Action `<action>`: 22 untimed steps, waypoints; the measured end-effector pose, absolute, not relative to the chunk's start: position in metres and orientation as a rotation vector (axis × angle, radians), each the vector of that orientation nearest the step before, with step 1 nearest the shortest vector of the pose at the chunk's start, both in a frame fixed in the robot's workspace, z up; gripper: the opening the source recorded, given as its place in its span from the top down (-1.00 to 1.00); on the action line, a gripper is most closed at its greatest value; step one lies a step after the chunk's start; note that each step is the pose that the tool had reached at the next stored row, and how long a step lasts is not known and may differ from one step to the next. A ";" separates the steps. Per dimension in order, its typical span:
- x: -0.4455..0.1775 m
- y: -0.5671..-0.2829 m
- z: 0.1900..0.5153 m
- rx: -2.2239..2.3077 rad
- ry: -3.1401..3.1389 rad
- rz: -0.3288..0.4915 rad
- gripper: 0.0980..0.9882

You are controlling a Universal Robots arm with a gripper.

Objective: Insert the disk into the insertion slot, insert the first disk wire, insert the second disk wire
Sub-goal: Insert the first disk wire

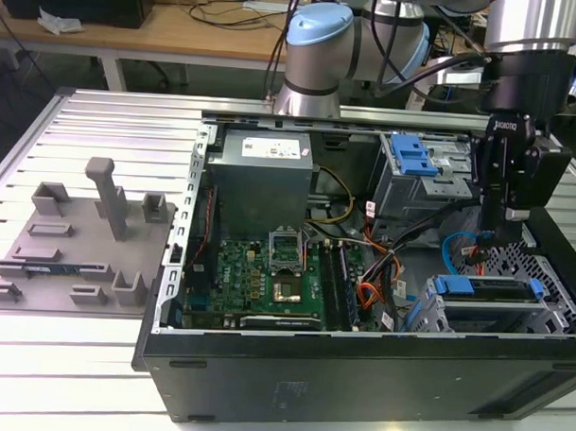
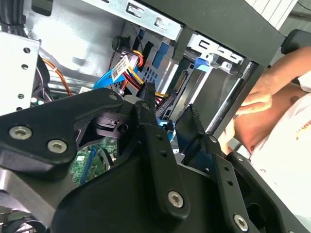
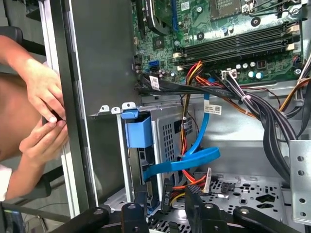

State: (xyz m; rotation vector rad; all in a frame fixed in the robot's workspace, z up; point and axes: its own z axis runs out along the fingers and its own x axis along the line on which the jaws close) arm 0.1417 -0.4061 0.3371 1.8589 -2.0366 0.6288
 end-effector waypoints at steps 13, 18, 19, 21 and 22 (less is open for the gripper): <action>0.141 -0.404 0.334 1.854 -2.037 0.631 0.26; 0.141 -0.404 0.333 1.853 -2.038 0.631 0.43; 0.141 -0.404 0.333 1.853 -2.039 0.631 0.43; 0.141 -0.404 0.333 1.853 -2.039 0.631 0.43; 0.141 -0.404 0.333 1.852 -2.038 0.631 0.43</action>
